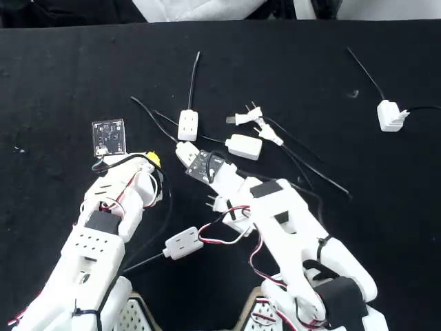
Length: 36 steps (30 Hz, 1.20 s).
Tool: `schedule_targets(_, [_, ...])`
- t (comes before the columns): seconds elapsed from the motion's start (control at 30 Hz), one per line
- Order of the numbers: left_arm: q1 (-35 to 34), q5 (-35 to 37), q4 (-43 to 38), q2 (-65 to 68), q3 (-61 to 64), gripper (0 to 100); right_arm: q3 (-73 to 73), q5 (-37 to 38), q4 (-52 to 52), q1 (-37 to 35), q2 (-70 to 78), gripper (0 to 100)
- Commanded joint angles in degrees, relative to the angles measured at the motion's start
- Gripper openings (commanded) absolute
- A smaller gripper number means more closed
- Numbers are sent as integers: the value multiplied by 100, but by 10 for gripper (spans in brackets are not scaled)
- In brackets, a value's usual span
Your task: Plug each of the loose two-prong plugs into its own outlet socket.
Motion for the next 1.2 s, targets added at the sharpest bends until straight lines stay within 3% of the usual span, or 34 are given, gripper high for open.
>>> schedule_targets(0.0, [31,-26,-88,-53,-110,30,-189,-79,-70,44,-312,142])
schedule_targets(0.37, [31,-26,-79,-53,-110,30,-198,79,-466,-79,-365,145])
schedule_targets(0.57, [31,-26,-88,-53,-119,30,-391,114,-35,-413,-347,240])
schedule_targets(0.9, [31,-26,-70,-53,-110,30,-743,1380,0,-369,-321,211])
schedule_targets(1.17, [31,-26,-70,-53,-110,30,-1165,905,-97,158,-321,211])
